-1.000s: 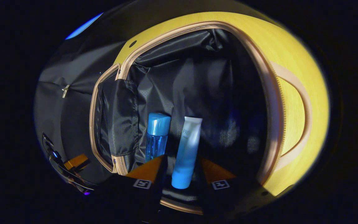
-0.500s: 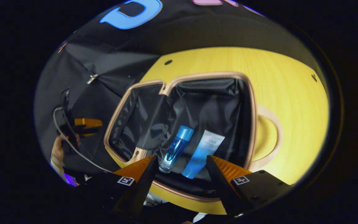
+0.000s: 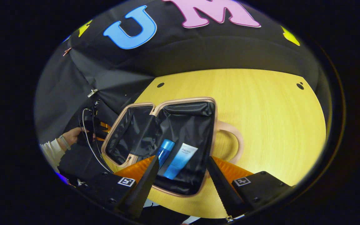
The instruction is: First open the suitcase, pack the skin care products into it, and then close the suitcase.
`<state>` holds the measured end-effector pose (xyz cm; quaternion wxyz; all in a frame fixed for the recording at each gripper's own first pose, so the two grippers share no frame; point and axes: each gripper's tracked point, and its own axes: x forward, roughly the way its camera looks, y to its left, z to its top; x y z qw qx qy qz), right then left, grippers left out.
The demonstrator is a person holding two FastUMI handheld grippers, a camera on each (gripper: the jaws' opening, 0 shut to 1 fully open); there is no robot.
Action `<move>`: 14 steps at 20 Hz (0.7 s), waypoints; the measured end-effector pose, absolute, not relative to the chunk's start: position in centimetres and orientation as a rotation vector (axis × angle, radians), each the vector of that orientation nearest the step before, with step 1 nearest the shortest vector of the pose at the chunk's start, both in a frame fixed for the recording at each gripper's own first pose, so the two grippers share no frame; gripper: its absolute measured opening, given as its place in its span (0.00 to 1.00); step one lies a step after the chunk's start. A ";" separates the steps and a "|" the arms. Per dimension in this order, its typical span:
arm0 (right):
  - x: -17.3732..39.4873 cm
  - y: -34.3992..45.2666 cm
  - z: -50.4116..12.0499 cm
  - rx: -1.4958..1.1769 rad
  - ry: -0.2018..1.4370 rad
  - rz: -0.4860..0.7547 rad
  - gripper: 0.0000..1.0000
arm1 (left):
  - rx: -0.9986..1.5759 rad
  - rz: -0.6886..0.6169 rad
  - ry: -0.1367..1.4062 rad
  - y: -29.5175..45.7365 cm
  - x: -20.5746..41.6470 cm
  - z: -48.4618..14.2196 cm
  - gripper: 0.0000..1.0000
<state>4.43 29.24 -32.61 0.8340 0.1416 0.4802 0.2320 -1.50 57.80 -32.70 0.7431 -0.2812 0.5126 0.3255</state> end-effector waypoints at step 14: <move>4.3 19.8 -29.4 0.304 0.864 0.397 0.97 | -0.217 0.553 1.031 53.8 1.1 -22.8 0.08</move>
